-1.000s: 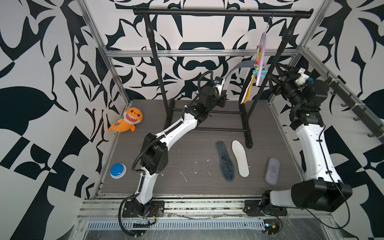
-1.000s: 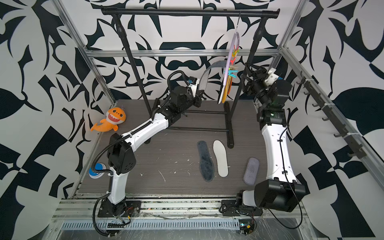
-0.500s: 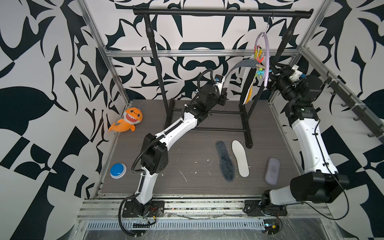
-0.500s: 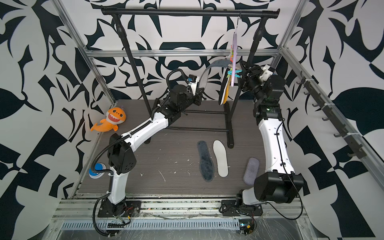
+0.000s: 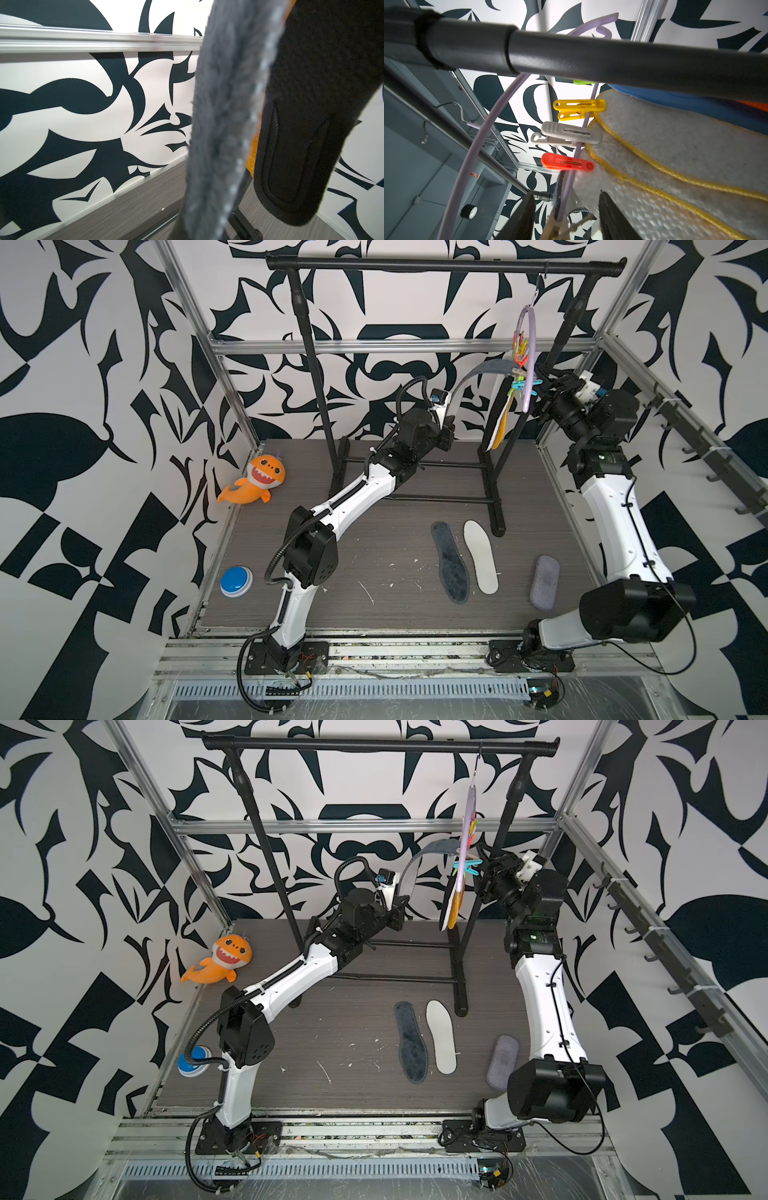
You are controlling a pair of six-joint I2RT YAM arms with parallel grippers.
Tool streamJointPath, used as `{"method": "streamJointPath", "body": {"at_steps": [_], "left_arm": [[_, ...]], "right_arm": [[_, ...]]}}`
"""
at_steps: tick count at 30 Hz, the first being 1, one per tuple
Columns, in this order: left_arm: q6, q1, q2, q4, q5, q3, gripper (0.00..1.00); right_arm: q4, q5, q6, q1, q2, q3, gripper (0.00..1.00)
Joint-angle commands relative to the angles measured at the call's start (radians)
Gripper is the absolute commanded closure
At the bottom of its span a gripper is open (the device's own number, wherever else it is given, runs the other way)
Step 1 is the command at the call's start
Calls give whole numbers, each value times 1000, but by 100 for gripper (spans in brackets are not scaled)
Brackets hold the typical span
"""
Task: Take the shoe insoles off the hanger
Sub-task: Open the clamp at the hanger.
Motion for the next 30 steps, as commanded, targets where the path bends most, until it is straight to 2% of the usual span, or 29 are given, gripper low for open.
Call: {"method": "streamJointPath", "body": {"at_steps": [1, 6, 14, 30], "left_arm": [[-12, 5, 11, 1, 14, 33, 100], [-14, 5, 11, 1, 14, 32, 100], [-15, 5, 10, 1, 15, 31, 100], [-19, 5, -1, 12, 10, 1, 100]], "right_arm": [[87, 1, 17, 7, -10, 53, 51], [104, -1, 28, 14, -1, 57, 54], [106, -1, 30, 25, 1, 57, 55], [119, 5, 36, 43, 10, 60, 73]]}}
